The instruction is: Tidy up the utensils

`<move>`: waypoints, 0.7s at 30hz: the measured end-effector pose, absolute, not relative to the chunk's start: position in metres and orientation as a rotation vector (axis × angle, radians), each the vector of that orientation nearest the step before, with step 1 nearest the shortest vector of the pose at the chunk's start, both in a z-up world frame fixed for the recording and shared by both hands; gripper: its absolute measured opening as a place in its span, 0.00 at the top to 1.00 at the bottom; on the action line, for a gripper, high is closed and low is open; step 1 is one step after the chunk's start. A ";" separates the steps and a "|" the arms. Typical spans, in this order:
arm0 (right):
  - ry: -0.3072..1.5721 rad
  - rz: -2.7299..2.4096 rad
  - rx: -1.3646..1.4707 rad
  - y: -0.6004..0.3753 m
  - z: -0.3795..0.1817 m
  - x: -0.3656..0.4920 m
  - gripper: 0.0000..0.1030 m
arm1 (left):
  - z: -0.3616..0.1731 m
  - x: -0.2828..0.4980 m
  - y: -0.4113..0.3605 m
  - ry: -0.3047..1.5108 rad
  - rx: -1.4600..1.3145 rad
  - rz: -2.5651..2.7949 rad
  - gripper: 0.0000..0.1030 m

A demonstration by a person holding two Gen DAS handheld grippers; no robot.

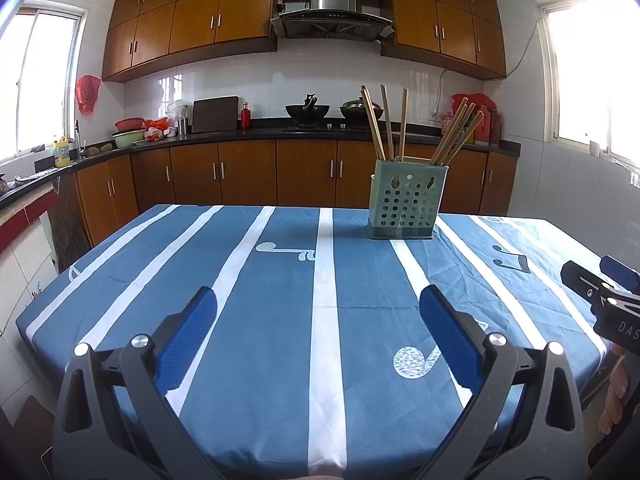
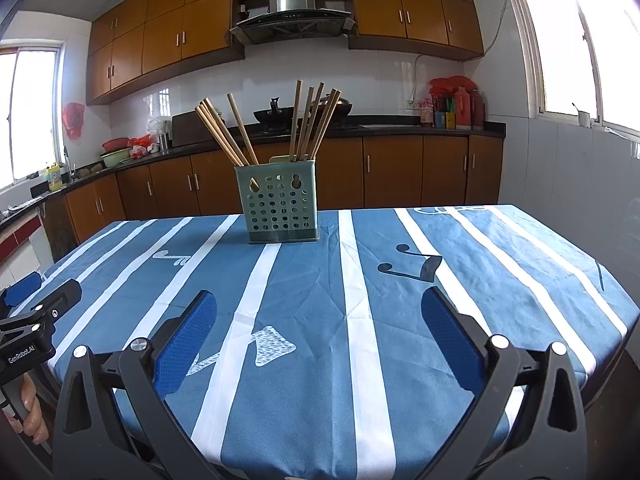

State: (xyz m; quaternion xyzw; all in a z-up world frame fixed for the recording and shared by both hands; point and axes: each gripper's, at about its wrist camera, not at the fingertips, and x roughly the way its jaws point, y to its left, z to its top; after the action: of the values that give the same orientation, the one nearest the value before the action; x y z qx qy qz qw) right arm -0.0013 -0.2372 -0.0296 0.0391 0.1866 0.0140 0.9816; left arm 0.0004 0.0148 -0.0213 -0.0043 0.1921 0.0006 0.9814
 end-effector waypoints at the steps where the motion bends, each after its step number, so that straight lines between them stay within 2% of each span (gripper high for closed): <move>1: 0.376 0.029 0.079 -0.237 -0.030 -0.001 0.02 | -0.021 0.001 0.015 0.387 -0.009 0.000 0.04; 21: 0.377 0.029 0.080 -0.237 -0.030 -0.001 0.02 | -0.024 0.002 0.014 0.391 -0.011 0.003 0.04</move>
State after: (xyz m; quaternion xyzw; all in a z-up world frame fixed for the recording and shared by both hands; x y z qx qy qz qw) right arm -0.0014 -0.2372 -0.0297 0.0399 0.1875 0.0145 0.9814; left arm 0.0021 0.0142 -0.0235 -0.0053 0.1943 0.0013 0.9809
